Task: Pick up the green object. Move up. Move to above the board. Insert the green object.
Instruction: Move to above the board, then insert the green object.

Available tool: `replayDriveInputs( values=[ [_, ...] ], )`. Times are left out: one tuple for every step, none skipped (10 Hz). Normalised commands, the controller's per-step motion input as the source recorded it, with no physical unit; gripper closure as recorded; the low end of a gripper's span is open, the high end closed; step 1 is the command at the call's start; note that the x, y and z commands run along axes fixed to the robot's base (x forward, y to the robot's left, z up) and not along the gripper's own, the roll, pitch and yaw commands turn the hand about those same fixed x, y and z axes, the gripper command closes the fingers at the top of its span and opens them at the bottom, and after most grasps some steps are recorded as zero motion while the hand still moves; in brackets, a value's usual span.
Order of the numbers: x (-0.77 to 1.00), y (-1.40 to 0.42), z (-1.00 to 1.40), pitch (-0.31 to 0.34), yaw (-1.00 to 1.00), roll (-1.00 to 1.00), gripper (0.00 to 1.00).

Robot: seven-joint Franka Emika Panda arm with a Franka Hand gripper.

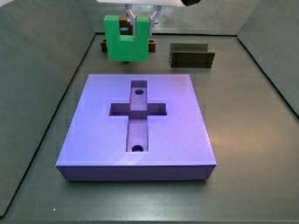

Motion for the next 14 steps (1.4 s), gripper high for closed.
replayDriveInputs(
  values=[
    [-0.01, -0.01, 1.40, 0.005, 0.00, 0.00, 1.00],
    [-0.06, -0.01, 1.40, 0.000, -0.01, -0.04, 1.00],
    [-0.03, 0.01, 1.40, -0.002, -0.01, -0.05, 1.00],
    [0.02, 0.00, 1.40, 0.054, -0.01, -0.04, 1.00],
    [0.01, 0.00, 0.82, 0.078, -0.01, -0.04, 1.00],
    [0.02, 0.01, 0.18, 0.045, -0.01, -0.04, 1.00],
    [0.07, -1.40, 0.26, 0.126, -0.15, 0.00, 1.00],
    [0.06, -1.40, 0.22, 0.117, -0.14, 0.03, 1.00],
    [0.08, -1.40, 0.23, 0.129, -0.06, 0.07, 1.00],
    [0.12, -1.40, 0.23, 0.136, -0.03, 0.03, 1.00],
    [0.15, -1.40, 0.22, 0.150, -0.02, 0.02, 1.00],
    [0.13, -0.86, 0.15, 0.171, 0.00, 0.02, 1.00],
    [0.01, 0.00, -0.09, 0.000, 0.00, 0.00, 1.00],
    [0.23, 0.00, -0.91, -0.131, 0.00, 0.07, 1.00]
  ],
)
